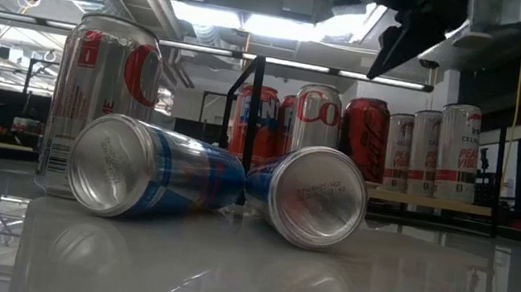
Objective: Place canned beverage on shelf
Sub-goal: Put the white soda can on the shelf
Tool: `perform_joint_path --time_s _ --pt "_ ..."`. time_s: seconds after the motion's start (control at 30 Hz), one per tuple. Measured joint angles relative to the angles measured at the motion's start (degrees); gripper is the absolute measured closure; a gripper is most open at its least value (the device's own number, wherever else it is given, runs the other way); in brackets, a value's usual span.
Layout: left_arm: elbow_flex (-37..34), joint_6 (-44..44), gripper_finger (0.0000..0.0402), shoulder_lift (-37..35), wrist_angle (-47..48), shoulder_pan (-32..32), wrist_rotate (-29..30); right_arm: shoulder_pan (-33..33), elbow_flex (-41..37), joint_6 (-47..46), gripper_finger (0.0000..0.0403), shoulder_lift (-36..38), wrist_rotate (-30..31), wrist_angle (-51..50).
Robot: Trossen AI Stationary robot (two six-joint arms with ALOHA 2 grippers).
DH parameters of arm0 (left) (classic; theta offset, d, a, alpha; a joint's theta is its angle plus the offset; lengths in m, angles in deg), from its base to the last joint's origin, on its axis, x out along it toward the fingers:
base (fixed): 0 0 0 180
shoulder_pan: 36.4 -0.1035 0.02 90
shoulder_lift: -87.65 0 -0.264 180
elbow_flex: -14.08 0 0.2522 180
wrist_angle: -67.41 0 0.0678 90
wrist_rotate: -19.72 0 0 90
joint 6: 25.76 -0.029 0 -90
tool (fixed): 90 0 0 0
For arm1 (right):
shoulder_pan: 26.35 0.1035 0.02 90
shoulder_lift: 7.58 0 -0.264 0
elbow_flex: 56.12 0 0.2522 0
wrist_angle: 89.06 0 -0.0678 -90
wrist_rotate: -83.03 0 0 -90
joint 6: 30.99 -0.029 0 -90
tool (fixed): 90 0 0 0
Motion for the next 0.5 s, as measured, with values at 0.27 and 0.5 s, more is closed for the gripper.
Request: perform_joint_path --time_s 0.27,0.5 --pt "0.0 4.32 0.0041 5.05 0.77 0.35 -2.01 0.0 0.31 -0.03 0.0061 0.0 -1.05 0.97" --pt "0.0 6.1 0.0041 8.94 1.84 0.35 -4.6 0.0 0.31 -0.03 0.0061 0.0 -1.97 0.92"
